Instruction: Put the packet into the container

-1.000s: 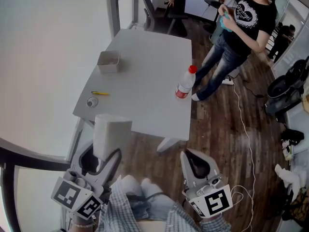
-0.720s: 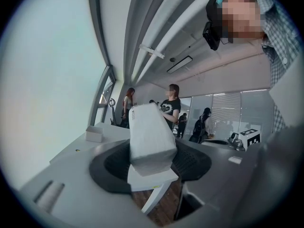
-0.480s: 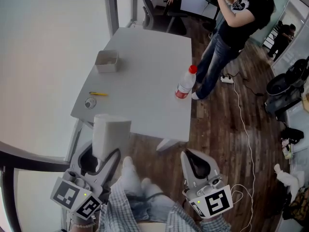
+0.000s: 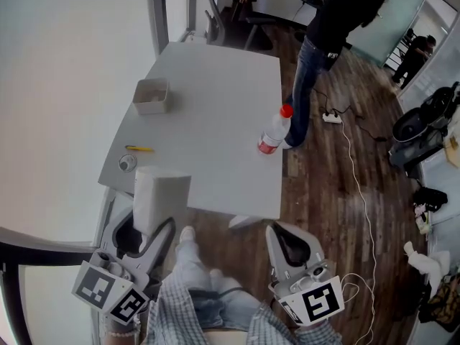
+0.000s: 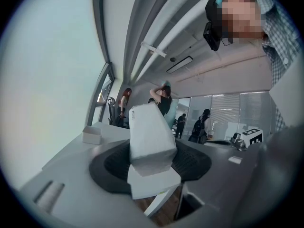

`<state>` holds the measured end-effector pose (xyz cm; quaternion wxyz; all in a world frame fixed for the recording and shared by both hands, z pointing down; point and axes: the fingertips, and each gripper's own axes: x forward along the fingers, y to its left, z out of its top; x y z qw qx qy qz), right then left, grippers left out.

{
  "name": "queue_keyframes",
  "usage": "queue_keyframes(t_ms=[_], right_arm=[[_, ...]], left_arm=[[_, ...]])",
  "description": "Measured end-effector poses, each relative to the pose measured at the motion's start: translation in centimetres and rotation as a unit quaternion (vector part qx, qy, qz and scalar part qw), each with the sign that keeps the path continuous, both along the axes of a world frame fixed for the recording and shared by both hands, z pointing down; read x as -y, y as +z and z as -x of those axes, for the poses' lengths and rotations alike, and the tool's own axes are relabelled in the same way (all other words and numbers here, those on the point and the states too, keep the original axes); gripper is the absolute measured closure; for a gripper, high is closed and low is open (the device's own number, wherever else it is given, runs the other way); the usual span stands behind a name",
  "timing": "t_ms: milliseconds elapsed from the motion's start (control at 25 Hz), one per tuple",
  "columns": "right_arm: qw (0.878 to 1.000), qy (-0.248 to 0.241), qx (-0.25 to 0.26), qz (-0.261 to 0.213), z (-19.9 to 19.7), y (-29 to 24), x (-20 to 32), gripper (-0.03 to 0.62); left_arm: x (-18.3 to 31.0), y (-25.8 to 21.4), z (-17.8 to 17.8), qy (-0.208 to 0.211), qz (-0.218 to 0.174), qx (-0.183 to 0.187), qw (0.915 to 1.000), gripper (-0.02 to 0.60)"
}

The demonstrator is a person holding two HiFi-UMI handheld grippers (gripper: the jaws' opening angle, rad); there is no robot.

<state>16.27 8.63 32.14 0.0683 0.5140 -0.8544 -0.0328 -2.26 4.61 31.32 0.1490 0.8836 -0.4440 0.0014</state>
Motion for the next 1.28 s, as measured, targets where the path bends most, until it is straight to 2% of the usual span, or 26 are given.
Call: queue_keyframes(t_ms=[560,760,1280], right_arm=[[1.000,0.009,0.001,0.014,1.8,0.3,7.7,0.595],[1.000,0.023,0.003,0.016,2.0,-1.8,10.7,0.595],[0.999,0.036,-0.006,0.021,6.8,-0.8,18.1,0.595]], left_arm=[[8.3,0.4,1.7,0.011,0.015,0.009,0.9998,0.324],[11.6,-1.6,1.9,0.023,0.018,0.012,0.9995,0.324],[19.7,0.4,6.3,0.039,0.028,0.005,0.9988,0.324]])
